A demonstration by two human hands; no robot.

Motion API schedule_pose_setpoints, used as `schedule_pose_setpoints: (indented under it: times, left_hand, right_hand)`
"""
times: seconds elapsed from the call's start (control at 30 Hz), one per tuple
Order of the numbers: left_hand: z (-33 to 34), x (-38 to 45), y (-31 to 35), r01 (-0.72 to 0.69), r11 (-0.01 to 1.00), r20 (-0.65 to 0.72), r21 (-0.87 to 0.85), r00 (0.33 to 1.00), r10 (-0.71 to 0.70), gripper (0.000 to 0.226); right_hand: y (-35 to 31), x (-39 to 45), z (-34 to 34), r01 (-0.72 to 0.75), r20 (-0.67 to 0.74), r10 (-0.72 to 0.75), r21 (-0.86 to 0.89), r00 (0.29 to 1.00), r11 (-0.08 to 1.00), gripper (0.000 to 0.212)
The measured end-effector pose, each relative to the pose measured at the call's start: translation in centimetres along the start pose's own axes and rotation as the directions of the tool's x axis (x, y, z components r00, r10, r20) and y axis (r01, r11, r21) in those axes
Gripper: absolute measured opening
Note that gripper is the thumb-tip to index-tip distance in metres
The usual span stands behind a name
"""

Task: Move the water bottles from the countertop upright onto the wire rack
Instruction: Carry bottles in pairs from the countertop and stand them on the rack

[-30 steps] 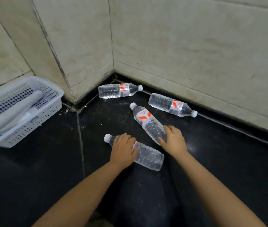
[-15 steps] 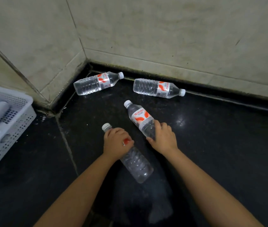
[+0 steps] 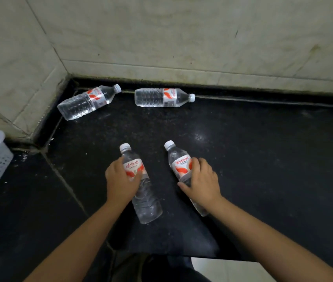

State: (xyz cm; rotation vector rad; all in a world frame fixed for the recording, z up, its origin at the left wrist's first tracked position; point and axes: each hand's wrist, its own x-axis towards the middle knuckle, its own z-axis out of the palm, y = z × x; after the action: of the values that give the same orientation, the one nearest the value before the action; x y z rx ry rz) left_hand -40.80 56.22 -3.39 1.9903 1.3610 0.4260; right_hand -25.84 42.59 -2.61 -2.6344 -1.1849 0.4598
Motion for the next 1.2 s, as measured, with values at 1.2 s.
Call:
schedule_pose_setpoints:
  times: [1.2]
  left_hand:
    - [-0.5,-1.7,-1.4,-0.212,0.772,0.099,0.600,0.977,0.191,0.060]
  right_hand:
    - [-0.2,-1.3,-0.3,-0.093,0.007,0.093,-0.040,0.996,0.995,0.069]
